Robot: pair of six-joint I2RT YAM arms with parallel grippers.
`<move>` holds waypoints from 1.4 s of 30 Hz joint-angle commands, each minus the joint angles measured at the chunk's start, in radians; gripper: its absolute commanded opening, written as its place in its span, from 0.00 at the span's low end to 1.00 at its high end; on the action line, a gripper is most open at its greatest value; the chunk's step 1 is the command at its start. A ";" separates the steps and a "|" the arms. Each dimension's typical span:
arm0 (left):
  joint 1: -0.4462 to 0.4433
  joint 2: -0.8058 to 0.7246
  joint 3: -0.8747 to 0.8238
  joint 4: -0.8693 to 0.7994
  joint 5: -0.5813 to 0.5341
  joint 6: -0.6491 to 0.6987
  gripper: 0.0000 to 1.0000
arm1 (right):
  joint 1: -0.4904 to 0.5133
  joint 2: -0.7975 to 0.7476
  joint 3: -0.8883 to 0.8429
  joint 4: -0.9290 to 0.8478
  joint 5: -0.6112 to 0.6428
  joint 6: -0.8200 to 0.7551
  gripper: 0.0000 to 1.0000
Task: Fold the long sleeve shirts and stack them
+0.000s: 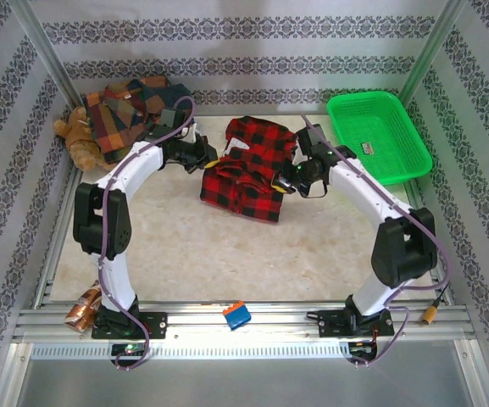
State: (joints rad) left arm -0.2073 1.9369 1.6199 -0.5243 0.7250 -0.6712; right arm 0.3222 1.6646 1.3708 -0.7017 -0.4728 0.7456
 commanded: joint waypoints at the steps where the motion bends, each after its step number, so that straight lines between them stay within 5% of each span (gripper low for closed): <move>1: 0.008 0.053 0.078 0.035 -0.011 0.002 0.00 | -0.038 0.067 0.073 -0.054 -0.039 -0.093 0.00; 24: 0.003 0.350 0.298 0.048 -0.025 -0.001 0.00 | -0.155 0.530 0.428 -0.137 -0.087 -0.233 0.00; 27: 0.017 0.389 0.334 0.055 0.015 -0.023 0.23 | -0.163 0.589 0.489 -0.150 -0.096 -0.238 0.26; 29: 0.022 0.382 0.336 0.103 0.039 -0.072 0.44 | -0.166 0.603 0.526 -0.131 -0.102 -0.226 0.31; 34: 0.021 0.364 0.352 0.141 0.053 -0.109 0.54 | -0.180 0.584 0.561 -0.102 -0.073 -0.201 0.39; 36: 0.026 0.262 0.454 0.100 0.031 -0.123 0.78 | -0.201 0.446 0.542 -0.011 0.008 -0.170 0.51; 42: 0.056 0.147 0.438 -0.091 -0.107 -0.030 0.81 | -0.194 0.264 0.448 -0.001 0.115 -0.202 0.67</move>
State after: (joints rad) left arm -0.1749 2.1990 2.0296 -0.4995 0.6983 -0.7570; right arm 0.1257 2.0659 1.8668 -0.7383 -0.4412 0.5514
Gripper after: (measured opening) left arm 0.810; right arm 0.639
